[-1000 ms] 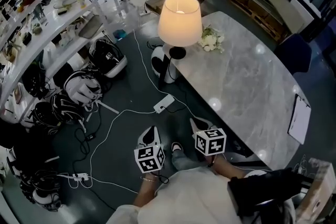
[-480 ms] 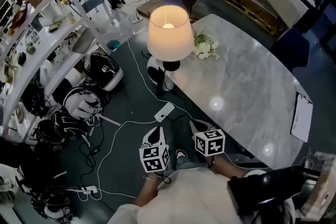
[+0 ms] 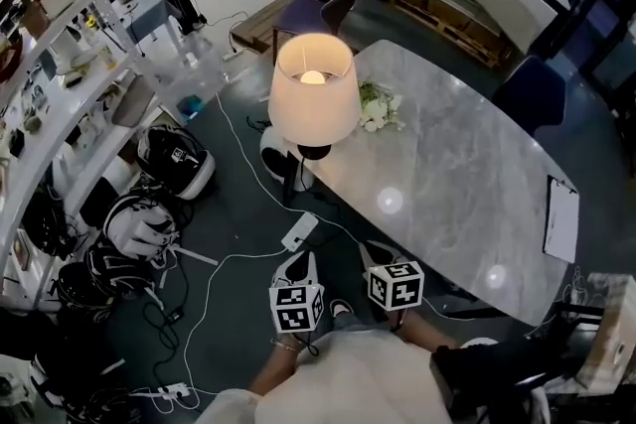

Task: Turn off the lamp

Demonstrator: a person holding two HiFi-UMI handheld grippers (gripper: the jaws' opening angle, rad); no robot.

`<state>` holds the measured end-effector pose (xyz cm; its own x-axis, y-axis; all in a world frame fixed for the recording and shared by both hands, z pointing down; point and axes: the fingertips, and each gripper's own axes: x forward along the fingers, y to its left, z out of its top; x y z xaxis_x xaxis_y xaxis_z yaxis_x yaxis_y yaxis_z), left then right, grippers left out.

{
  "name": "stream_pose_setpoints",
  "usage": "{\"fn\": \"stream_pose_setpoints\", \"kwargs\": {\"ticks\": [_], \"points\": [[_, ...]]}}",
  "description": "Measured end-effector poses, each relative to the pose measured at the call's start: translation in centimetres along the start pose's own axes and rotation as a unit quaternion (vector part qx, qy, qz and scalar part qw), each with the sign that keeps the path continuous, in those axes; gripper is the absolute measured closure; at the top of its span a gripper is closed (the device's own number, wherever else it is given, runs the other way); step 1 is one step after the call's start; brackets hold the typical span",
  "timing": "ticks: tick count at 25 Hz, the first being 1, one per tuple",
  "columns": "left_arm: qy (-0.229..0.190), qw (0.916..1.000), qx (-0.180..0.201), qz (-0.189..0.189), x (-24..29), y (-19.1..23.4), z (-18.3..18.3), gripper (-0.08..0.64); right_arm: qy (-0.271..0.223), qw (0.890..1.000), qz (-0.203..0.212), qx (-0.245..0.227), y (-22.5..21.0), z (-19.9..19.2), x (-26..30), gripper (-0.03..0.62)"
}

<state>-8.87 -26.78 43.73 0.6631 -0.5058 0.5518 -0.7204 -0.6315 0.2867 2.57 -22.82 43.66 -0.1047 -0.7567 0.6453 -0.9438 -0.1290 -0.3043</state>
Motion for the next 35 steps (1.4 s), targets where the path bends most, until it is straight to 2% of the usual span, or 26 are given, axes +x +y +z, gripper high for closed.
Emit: {"fn": "stream_pose_setpoints", "kwargs": {"ticks": [3, 6, 13, 18, 23, 29, 35], "points": [[0.010, 0.9984, 0.039, -0.039, 1.7, 1.2, 2.1, 0.563, -0.023, 0.998, -0.035, 0.036, 0.0, 1.6, 1.1, 0.594], [0.017, 0.9956, 0.062, -0.067, 2.4, 2.6, 4.2, 0.563, -0.040, 0.996, -0.053, 0.062, 1.2, 2.7, 2.0, 0.594], [0.044, 0.9880, 0.102, -0.108, 3.9, 4.0, 5.6, 0.563, -0.058, 0.991, -0.083, 0.092, 2.2, 3.9, 3.9, 0.594], [0.067, 0.9849, 0.108, -0.117, 5.3, 4.1, 4.7, 0.563, -0.065, 0.989, -0.085, 0.106, 2.0, 3.4, 4.2, 0.594], [0.096, 0.9824, 0.110, -0.117, 6.1, 4.3, 2.6, 0.563, -0.052, 0.987, -0.083, 0.125, 1.2, 0.7, 4.8, 0.594], [0.107, 0.9797, 0.125, -0.115, 8.2, 3.7, 1.0, 0.563, -0.061, 0.986, -0.083, 0.133, -1.3, -1.0, 6.2, 0.594], [0.107, 0.9793, 0.130, -0.112, 11.8, 3.4, -3.9, 0.563, -0.066, 0.986, -0.084, 0.129, -4.4, -4.8, 9.1, 0.594]]}}
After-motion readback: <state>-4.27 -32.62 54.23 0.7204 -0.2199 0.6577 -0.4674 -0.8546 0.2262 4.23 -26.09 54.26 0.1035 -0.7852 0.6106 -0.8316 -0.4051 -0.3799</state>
